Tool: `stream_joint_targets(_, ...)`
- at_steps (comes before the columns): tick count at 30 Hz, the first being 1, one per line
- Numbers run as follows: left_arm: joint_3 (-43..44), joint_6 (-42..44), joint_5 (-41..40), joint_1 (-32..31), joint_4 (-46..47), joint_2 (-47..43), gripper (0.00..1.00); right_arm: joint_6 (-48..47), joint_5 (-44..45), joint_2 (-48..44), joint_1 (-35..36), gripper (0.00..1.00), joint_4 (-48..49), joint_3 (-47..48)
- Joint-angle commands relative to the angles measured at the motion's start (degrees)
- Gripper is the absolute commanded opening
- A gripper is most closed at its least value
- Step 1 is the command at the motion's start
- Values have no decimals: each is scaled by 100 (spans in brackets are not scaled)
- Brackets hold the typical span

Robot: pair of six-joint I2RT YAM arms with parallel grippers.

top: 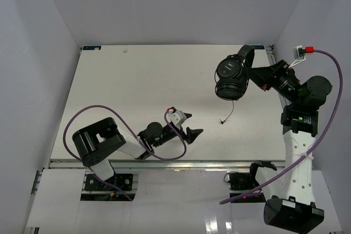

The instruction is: Wrap the headphones

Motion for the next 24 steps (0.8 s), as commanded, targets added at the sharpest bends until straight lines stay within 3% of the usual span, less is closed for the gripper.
stream_joint_targets(1, 497, -76, 413, 315, 144, 257, 98, 223, -9, -170, -21, 8, 356, 187)
stream_joint_targets(4, 1209, -138, 814, 329, 84, 787, 98, 256, -33, -213, -30, 8, 356, 174)
stream_joint_targets(10, 2409, -177, 818, 354, 26, 1660, 98, 372, -105, -288, -30, 8, 371, 141)
stream_joint_targets(16, 3522, -63, 168, 393, -512, 2316, 98, 563, -205, -404, -21, 8, 482, 26)
stream_joint_targets(21, 3783, 20, -743, 452, -836, 2475, 94, 643, -280, -470, -30, 8, 523, -35)
stream_joint_targets(24, 3663, -37, -555, 495, -726, 2410, 90, 708, -293, -482, -21, 8, 593, -70)
